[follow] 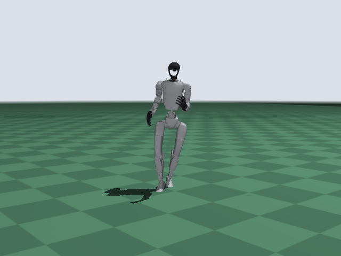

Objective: Walk run

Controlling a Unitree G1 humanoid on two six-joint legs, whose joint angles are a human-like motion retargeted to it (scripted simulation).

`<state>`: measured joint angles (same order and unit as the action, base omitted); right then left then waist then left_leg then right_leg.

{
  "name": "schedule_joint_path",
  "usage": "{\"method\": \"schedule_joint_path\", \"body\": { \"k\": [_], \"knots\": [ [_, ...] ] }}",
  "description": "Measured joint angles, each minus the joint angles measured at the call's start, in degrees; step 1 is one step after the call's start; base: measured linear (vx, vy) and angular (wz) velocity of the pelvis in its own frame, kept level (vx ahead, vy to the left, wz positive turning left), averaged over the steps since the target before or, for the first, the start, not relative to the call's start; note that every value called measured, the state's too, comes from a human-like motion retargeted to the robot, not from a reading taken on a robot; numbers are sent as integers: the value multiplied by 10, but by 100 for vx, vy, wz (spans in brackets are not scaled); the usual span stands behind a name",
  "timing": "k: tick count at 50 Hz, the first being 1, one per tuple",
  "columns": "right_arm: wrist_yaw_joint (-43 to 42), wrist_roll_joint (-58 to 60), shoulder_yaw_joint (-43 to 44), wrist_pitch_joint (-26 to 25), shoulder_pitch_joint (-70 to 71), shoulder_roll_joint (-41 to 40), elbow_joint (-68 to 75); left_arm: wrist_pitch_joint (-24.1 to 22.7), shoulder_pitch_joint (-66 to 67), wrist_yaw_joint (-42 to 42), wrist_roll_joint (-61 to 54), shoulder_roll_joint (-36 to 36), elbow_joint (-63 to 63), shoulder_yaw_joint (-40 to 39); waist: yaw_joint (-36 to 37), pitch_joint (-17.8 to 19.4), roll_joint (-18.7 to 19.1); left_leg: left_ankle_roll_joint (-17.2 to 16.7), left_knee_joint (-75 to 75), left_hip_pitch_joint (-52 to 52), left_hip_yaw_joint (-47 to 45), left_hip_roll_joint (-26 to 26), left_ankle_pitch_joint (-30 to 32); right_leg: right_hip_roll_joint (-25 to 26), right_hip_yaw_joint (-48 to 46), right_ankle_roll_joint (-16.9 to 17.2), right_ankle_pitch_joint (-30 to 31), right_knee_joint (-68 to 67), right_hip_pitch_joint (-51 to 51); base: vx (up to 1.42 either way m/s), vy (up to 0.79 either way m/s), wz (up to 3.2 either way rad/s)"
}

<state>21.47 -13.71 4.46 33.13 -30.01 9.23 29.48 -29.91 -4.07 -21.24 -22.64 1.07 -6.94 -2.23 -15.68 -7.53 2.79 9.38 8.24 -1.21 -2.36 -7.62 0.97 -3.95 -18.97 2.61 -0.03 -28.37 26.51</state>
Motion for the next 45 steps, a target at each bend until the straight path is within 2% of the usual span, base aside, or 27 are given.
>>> {"method": "schedule_joint_path", "body": {
  "k": [3, 5, 7, 8, 9, 10, 11, 12, 13, 15, 17, 20, 23, 25, 26, 27, 28, 29, 30, 31, 32, 33, 35, 37, 39, 42, 45],
  "knots": [
    [-34, 31, 24, 8, -13, -8, -33, 9, 7, -5, 12, 27, 22, 4, -55, -14, 17, -35, -9, 49, 7, 9, 121, 15, 19, 1, -66, 154, 22, 121, -58, 101],
    [-49, 46, 32, -3, -7, -25, -62, 24, 25, -12, 23, 32, 24, 2, -66, -18, 24, -70, 5, 78, -3, 18, 198, 16, 3, -6, -55, 206, 23, 148, -80, 6],
    [-59, 61, 32, -20, 8, -48, -104, 40, 45, -21, 19, 29, 15, -7, -58, -15, 27, -116, 77, 83, -8, 23, 274, 30, 0, -104, -1, 174, 14, 136, -66, -85],
    [-66, 69, 25, -26, 11, -58, -129, 46, 62, -33, 12, 24, 6, -15, -45, -8, 35, -133, 172, 64, -29, 41, 286, 53, 11, -137, -35, 138, 0, 149, -73, -142],
    [-80, 73, 11, -28, 20, -68, -144, 47, 88, -56, 13, 13, -10, -27, -36, -1, 43, -121, 270, 44, -46, 62, 290, 99, 75, -142, -74, 102, -11, 177, -93, -151],
    [-97, 77, -5, -29, 31, -78, -155, 46, 119, -85, 17, -2, -30, -41, -29, 5, 50, -95, 369, 23, -63, 86, 290, 156, 166, -132, -116, 65, -21, 159, -84, -86],
    [-102, 63, 24, -29, 71, -88, -153, 53, 136, -117, 18, -19, -60, -41, -8, -11, 32, -88, 384, -18, -28, 37, 289, 85, 111, -121, -125, 53, -27, 130, -63, -49],
    [-104, 47, 40, -29, 107, -95, -152, 58, 155, -140, 16, -37, -89, -41, 10, -24, 14, -80, 404, -59, -8, -1, 274, 37, 81, -115, -135, 46, -37, 104, -42, -60],
    [-101, 27, 33, -33, 136, -99, -152, 61, 178, -147, 9, -59, -115, -44, 25, -32, -2, -73, 436, -97, -18, -18, 229, 36, 99, -117, -147, 51, -56, 131, -51, -115],
    [-94, -15, -21, -34, 170, -93, -167, 51, 237, -149, -46, -88, -143, -54, 31, -45, -16, -43, 466, -168, -38, -17, 123, 50, 144, -118, -155, 76, -99, 157, -55, -131],
    [-89, -40, -43, -26, 190, -80, -191, 43, 287, -152, -81, -99, -151, -54, 42, -41, -26, -5, 424, -227, -52, -9, 41, 41, 133, -109, -112, 118, -150, 117, -34, -87],
    [-89, -49, -59, -19, 208, -51, -221, 33, 343, -165, -65, -91, -148, -56, 81, -28, -47, -1, 275, -278, -101, 19, 14, 42, 126, -99, 11, 171, -212, 114, -38, -100],
    [-84, -34, -56, -21, 195, -33, -236, 26, 368, -153, -27, -75, -133, -63, 132, -9, -50, -21, 73, -274, -98, 15, -12, 67, 132, -93, 149, 199, -283, 158, -53, -117],
    [-76, -14, -49, -32, 176, -26, -232, 21, 359, -129, -13, -68, -114, -64, 170, 6, -62, -88, -18, -273, 4, -14, -36, 64, 135, -76, 244, 195, -330, 153, -49, -115],
    [-69, -5, -46, -37, 167, -28, -226, 21, 346, -117, -10, -62, -103, -60, 172, 13, -55, -107, -32, -264, 5, -3, -29, 72, 140, -57, 278, 170, -346, 142, -45, -49],
    [-62, 3, -43, -41, 158, -28, -219, 21, 333, -106, -7, -57, -91, -56, 169, 21, -52, -108, -35, -254, -4, 0, -10, 74, 142, -35, 300, 120, -352, 126, -40, 28],
    [-56, 8, -42, -44, 151, -27, -210, 23, 317, -96, -4, -53, -76, -50, 158, 32, -56, -73, -13, -241, -31, -9, 33, 63, 137, -8, 300, 22, -339, 151, -44, 78],
    [-44, 12, -41, -46, 142, -27, -198, 24, 300, -88, -3, -48, -61, -47, 135, 35, -68, -41, 23, -228, -39, -33, 2, 49, 119, 9, 300, -68, -321, 178, -50, 127],
    [-31, 17, -40, -48, 134, -30, -184, 25, 282, -79, -2, -44, -46, -45, 106, 34, -83, -10, 67, -214, -38, -64, -66, 33, 95, 22, 300, -154, -299, 200, -52, 113],
    [-13, 17, -26, -49, 114, -35, -154, 20, 263, -71, -6, -36, -41, -33, 100, 18, -61, -27, 100, -216, 7, -41, -90, 64, 79, 5, 300, -157, -280, 192, -50, 68],
    [2, 13, -17, -52, 99, -38, -123, 17, 235, -66, -14, -29, -41, -29, 92, 5, -42, -40, 131, -218, 36, -21, -113, 89, 77, 0, 283, -175, -252, 145, -43, -6],
    [13, 3, -16, -57, 93, -35, -93, 20, 193, -66, -31, -25, -49, -40, 82, -1, -29, -44, 155, -220, 31, -7, -134, 102, 105, 20, 231, -225, -203, 116, -51, -42],
    [10, -38, -40, -52, 67, -33, -60, 39, 119, -89, -61, -23, -59, -39, 88, -10, -13, -34, 149, -186, 17, 8, -161, 115, 119, 29, 141, -250, -136, 117, -66, -72],
    [26, -95, -52, -44, 37, -25, -49, 44, 73, -101, -82, -14, -49, -13, 75, -12, -13, -32, 111, -137, 16, 7, -151, 90, 100, 8, 50, -238, -68, 106, -69, -35],
    [36, -110, -44, -44, 15, -23, -48, 38, 44, -97, -80, 1, -28, 5, 44, -8, 0, -35, 70, -89, 9, 11, -104, 45, 59, 1, -1, -179, -16, 110, -69, 21],
    [34, -88, -17, -33, -8, -15, -59, 27, 29, -82, -48, 26, -2, 21, -11, -12, 19, -60, 25, -21, -2, 17, 11, -2, -15, -29, -40, -26, 32, 136, -70, 51],
    [5, -18, 9, -16, -10, -30, -85, 26, 40, -80, 3, 40, 11, 27, -59, -19, 33, -97, 2, 39, -17, 18, 152, 25, 37, -33, -87, 150, 48, 127, -65, 7]
  ]
}}
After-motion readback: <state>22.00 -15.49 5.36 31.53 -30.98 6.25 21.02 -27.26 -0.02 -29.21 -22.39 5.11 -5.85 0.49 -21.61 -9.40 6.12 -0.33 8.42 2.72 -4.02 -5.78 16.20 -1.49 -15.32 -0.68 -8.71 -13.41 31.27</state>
